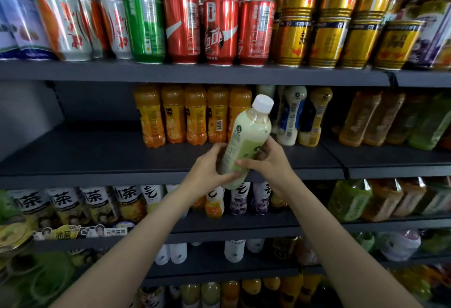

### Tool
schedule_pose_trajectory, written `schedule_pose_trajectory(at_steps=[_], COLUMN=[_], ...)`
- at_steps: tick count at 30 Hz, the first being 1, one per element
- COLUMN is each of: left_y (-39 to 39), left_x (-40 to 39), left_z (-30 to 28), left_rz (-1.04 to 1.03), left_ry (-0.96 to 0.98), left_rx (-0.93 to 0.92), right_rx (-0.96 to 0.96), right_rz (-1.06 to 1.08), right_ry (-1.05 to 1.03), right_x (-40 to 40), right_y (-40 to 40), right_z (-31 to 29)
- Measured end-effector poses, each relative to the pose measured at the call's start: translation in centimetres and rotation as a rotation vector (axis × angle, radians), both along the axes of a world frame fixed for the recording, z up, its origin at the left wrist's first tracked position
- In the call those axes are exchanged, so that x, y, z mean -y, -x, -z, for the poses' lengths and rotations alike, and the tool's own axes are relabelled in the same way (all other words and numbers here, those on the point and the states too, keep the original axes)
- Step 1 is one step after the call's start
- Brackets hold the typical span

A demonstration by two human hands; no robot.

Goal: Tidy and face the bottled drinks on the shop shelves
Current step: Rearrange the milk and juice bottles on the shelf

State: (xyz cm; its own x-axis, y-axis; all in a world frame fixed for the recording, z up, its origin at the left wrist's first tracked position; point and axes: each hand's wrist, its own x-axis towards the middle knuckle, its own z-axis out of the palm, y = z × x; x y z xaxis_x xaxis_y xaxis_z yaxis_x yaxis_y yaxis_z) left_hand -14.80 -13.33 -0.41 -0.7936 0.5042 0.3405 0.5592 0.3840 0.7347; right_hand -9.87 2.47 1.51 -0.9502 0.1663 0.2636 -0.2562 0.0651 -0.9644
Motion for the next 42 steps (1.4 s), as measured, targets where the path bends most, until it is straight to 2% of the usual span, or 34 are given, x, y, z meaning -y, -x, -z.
schedule_pose_trajectory(at_steps=[6, 10, 15, 16, 20, 22, 26, 33, 42], left_y=[1.2, 2.6, 5.3, 6.1, 8.8, 9.3, 10.0, 11.5, 12.5], left_x=[-1.6, -2.2, -3.4, -3.4, -3.5, -3.8, -4.5, -4.4, -4.2], left_z=[-0.4, -0.7, -1.7, -1.8, -1.6, -1.5, -1.7, -3.1, -2.6], left_rz=[-0.066, -0.114, -0.245, -0.272, -0.402, -0.450, -0.476, -0.400, -0.394], left_ry=[-0.116, -0.100, -0.089, -0.075, 0.038, 0.053, 0.081, 0.140, 0.121], left_rx=[-0.027, -0.036, -0.008, 0.003, 0.018, 0.008, 0.020, 0.135, 0.164], right_rx=[-0.058, -0.056, 0.049, 0.061, 0.156, 0.209, 0.222, 0.395, 0.257], right_rz=[0.009, -0.024, -0.096, -0.055, 0.362, 0.496, 0.542, 0.602, 0.643], right_ry=[-0.236, -0.207, -0.219, -0.232, -0.431, -0.510, -0.509, -0.577, -0.733], right_x=[-0.6, -0.9, -3.3, -4.4, -8.5, -9.3, -8.4, -8.2, -7.5], right_y=[2.2, 4.5, 7.9, 8.6, 11.7, 13.3, 16.9, 21.3, 17.0], right_z=[-0.2, 0.3, -1.4, -1.6, -0.1, 0.8, 0.8, 0.6, 1.5])
